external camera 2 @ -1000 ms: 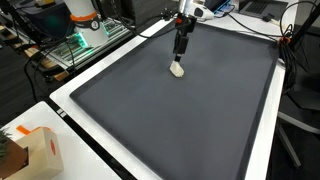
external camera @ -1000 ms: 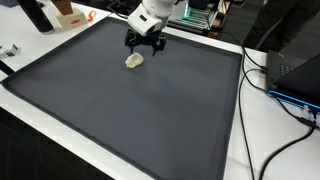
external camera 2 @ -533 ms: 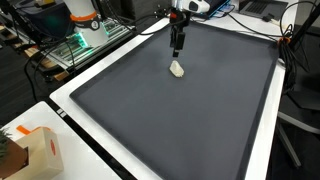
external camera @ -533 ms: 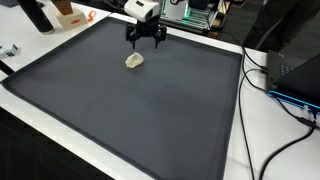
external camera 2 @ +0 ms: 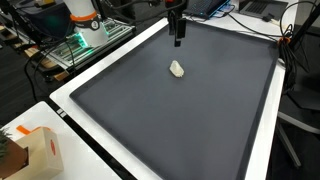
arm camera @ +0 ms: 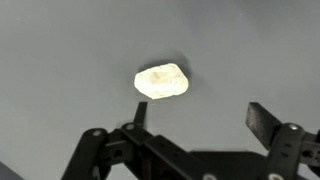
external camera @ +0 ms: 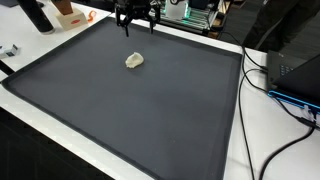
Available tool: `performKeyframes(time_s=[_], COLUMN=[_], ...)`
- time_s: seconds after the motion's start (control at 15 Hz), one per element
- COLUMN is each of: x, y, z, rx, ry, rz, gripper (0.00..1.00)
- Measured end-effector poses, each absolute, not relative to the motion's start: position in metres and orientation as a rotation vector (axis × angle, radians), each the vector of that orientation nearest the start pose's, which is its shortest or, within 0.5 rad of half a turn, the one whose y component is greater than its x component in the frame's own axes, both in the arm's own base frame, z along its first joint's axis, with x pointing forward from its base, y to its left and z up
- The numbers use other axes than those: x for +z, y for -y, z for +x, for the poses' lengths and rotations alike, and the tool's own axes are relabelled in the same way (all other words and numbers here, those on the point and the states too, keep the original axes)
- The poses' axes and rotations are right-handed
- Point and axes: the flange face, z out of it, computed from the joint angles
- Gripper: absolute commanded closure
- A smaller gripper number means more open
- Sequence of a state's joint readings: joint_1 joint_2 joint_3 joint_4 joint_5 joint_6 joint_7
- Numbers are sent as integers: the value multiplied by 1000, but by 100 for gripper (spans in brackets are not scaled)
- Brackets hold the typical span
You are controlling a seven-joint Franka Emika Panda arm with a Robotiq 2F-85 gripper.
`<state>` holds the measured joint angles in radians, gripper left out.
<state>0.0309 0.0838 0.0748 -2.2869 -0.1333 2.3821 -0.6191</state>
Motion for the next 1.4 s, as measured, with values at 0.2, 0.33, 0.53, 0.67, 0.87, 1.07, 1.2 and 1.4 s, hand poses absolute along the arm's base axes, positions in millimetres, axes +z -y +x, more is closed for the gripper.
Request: performKeyframes(time_s=[0.2, 0.33, 0.53, 0.67, 0.87, 1.07, 1.2, 1.4], x=[340, 353, 366, 366, 366, 360, 343, 311], y=[-44, -38, -33, -34, -35, -32, -28, -23], z=[525, 529, 535, 535, 535, 536, 538, 543], rx=[-1, -17, -39, -39, -38, -31, -8, -4], ry=[1310, 1327, 1339, 1341, 1341, 1317, 1276, 1234], rz=[-2913, -2884, -2865, -2864, -2864, -2868, -2853, -2809], gripper=[0, 0, 0, 0, 0, 0, 0, 0])
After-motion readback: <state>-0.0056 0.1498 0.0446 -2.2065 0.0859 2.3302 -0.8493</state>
